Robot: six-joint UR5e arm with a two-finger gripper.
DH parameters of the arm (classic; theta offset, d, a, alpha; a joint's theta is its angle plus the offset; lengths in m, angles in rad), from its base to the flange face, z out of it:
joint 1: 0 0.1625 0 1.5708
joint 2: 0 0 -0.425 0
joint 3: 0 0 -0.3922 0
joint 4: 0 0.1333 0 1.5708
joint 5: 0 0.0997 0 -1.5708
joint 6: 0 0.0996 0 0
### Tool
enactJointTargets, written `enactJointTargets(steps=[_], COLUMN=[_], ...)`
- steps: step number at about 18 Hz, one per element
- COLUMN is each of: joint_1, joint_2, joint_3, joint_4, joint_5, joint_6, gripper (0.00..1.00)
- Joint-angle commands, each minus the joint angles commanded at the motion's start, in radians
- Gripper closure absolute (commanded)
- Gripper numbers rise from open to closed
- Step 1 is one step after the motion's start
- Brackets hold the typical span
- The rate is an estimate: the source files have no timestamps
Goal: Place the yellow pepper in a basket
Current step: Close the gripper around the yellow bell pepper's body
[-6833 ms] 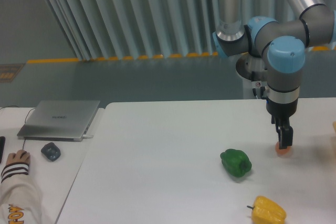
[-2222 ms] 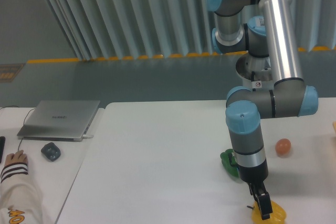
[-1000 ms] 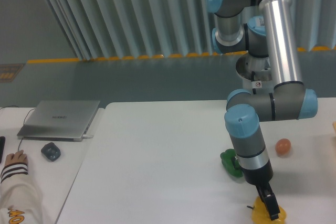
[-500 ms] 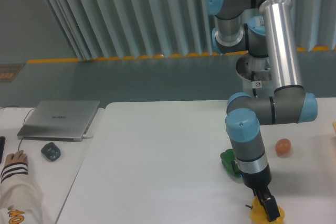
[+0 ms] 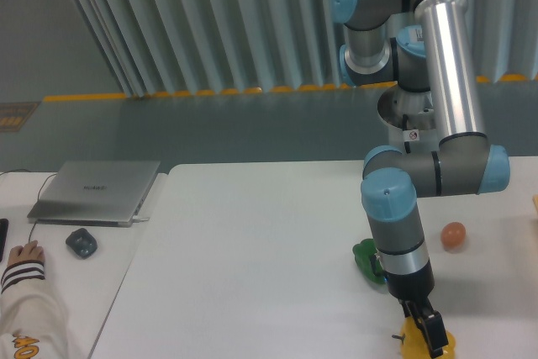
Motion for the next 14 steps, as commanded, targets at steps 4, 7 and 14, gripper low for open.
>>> enactJointTargets(steps=[4, 7, 14], joint_1=[0.0, -0.002, -0.026], joint_2=[-0.002, -0.009, -0.035], joint_3=[0.003, 0.003, -0.005], joint_4=[0.002, 0.002, 0.006], joint_5=[0.008, 0.011, 0.091], joint_6=[0.0, -0.002, -0.002], gripper=[0.0, 0.0, 0.0])
